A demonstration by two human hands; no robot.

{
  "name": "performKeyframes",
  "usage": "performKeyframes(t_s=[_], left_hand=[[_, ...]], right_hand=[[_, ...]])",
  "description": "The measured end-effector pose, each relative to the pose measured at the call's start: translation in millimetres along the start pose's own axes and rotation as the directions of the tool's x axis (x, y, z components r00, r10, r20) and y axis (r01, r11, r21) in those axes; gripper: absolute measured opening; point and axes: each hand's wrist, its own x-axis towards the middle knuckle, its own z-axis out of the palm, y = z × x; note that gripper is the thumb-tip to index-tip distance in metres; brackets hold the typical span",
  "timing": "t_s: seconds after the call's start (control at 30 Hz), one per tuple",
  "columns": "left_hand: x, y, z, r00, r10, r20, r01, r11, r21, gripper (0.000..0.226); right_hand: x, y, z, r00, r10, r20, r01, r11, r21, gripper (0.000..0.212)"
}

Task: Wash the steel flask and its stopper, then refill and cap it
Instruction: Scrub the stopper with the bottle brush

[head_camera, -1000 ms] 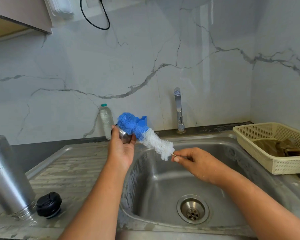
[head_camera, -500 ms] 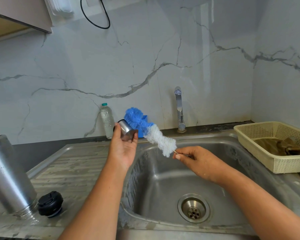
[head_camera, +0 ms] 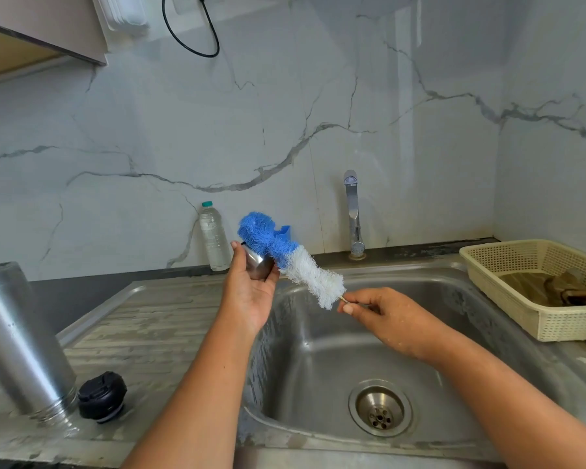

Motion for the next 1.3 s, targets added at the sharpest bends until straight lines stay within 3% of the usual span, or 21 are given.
performKeyframes(t_s=[0.17,0.33,0.53,0.7,0.9,1.07,1.23,1.3], left_hand=[[4,17,-2,0.995,0.050,-0.083,-0.060,0.990,-0.131,0.049],[-5,1,2,0.999,-0.026,-0.025,0.026,0.999,0.021,0.039],[-1,13,-5,1.000,0.021,-0.016,-0.023,0.994,-0.103,0.035],[-2,6,-2,0.997,-0.036,0.064,0.043,0.993,-0.111,0.048],[3,9,-9,0.999,-0.052,0.001,0.052,0.993,-0.104,0.043],[5,2,-2,0.999,-0.030,0.040,0.031,0.999,-0.032,0.045],[6,18,-5,0.998,0.018,-0.052,-0.026,0.987,-0.161,0.048],[5,15,-6,0.999,0.020,-0.049,-0.026,0.993,-0.115,0.050]], right_hand=[[-5,1,-6,0.999,0.000,0.042,0.000,1.000,-0.011,0.023],[-4,-6,-1,1.000,-0.021,-0.004,0.021,1.000,0.014,0.021],[-11,-6,-9,0.997,-0.025,0.079,0.024,1.000,0.020,0.022],[-6,-6,-4,1.000,-0.023,0.014,0.022,0.998,0.059,0.022],[-5,-1,-3,0.999,-0.015,0.028,0.013,0.999,0.043,0.021],[-2,1,2,0.999,-0.039,0.033,0.039,0.999,0.023,0.018],[-3,4,-2,0.998,-0.045,0.053,0.045,0.999,0.000,0.019],[-2,3,-1,0.997,-0.058,0.048,0.058,0.998,0.005,0.019]])
